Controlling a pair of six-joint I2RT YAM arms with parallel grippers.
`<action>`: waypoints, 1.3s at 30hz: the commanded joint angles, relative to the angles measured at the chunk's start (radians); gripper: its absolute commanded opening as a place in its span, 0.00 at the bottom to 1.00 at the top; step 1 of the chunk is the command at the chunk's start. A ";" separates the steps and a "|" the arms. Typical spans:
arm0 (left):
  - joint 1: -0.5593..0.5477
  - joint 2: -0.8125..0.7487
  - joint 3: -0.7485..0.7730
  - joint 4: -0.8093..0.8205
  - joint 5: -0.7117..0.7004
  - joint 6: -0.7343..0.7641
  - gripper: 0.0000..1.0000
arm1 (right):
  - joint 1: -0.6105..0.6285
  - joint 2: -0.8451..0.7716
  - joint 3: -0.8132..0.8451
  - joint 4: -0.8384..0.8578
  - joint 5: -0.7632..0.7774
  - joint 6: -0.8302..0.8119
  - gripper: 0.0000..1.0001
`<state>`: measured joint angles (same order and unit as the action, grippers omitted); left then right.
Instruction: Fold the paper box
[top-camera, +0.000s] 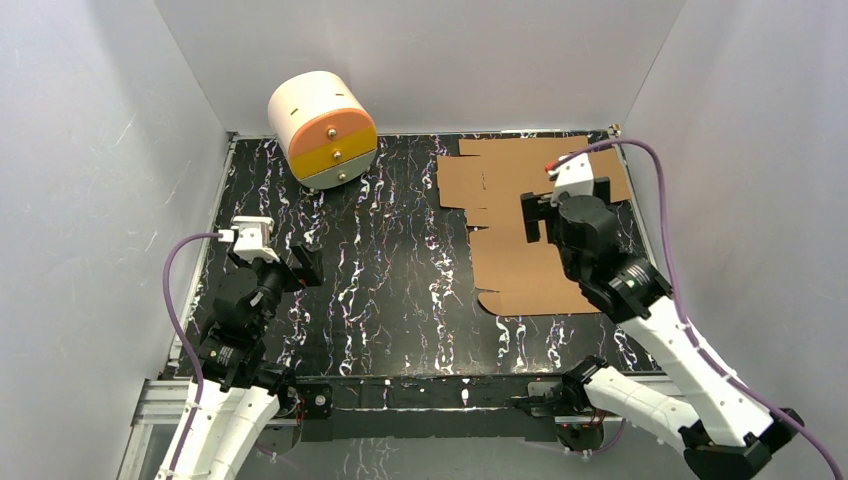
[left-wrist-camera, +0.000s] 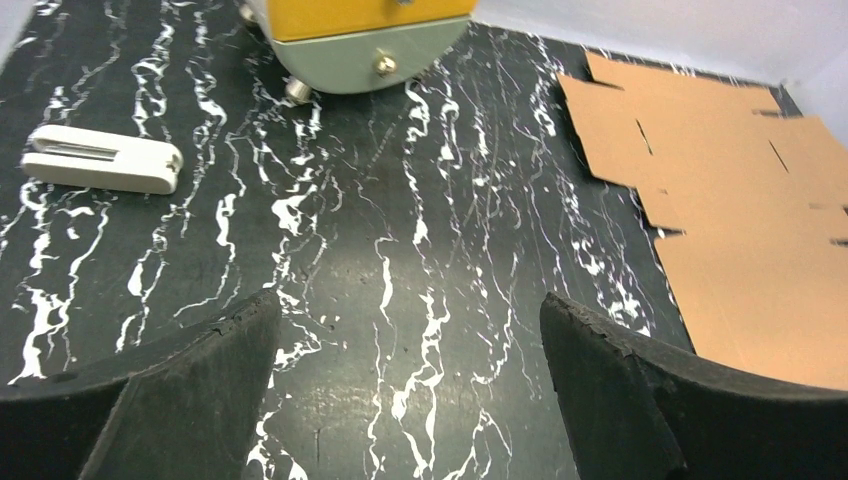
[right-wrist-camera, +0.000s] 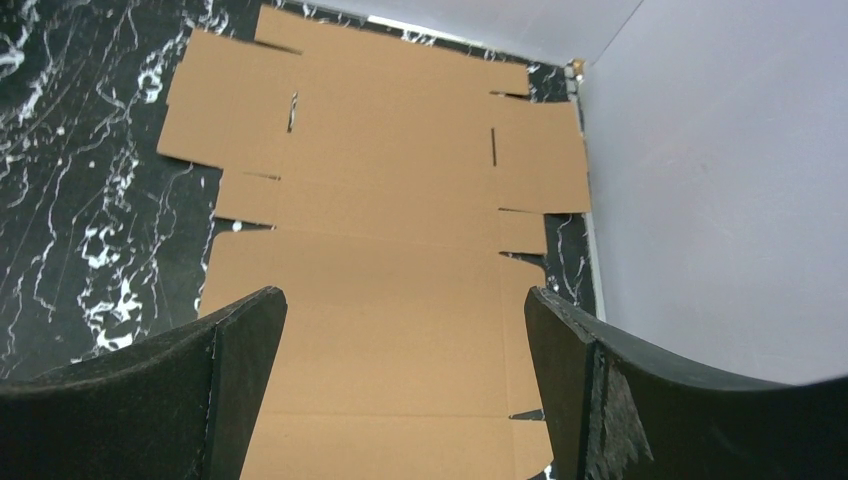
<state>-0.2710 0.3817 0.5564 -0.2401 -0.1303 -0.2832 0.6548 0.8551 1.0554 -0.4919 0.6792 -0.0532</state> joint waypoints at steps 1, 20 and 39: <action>0.004 -0.006 0.029 0.000 0.109 0.041 0.98 | 0.000 0.123 0.061 -0.078 -0.044 0.045 0.99; 0.005 0.031 0.026 -0.003 0.121 0.042 0.98 | -0.118 0.588 -0.040 0.264 -0.331 0.195 0.99; 0.004 0.031 0.013 -0.001 0.109 0.052 0.98 | -0.118 0.831 -0.067 0.326 -0.412 0.281 0.99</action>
<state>-0.2710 0.4145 0.5564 -0.2436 -0.0261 -0.2428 0.5369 1.6920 1.0119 -0.1898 0.3000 0.1780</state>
